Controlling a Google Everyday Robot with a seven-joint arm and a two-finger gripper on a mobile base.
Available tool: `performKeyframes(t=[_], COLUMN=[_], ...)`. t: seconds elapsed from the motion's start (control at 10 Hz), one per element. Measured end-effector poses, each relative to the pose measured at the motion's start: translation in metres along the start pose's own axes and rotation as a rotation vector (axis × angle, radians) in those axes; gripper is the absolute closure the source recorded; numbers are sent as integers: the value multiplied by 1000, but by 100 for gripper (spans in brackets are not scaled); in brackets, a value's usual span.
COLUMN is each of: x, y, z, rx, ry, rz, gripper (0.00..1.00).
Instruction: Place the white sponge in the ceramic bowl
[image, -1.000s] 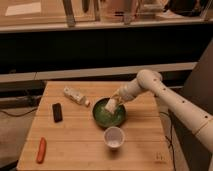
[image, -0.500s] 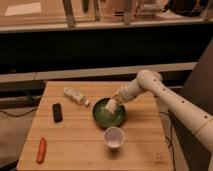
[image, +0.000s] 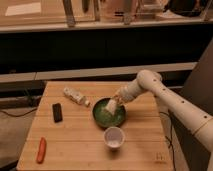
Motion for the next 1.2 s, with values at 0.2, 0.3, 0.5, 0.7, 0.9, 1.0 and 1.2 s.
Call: performKeyframes(t=[0.2, 0.3, 0.5, 0.7, 0.9, 1.0, 1.2], x=[-3, -4, -6, -7, -7, -7, -7], y=[2, 3, 3, 4, 4, 4, 4], z=[7, 9, 13, 15, 16, 16, 16], rx=[-5, -5, -4, -1, 0, 1, 1], ry=[-15, -18, -23, -23, -24, -24, -27], rz=[1, 6, 8, 12, 12, 13, 13], gripper=[100, 100, 100, 100, 100, 100, 100])
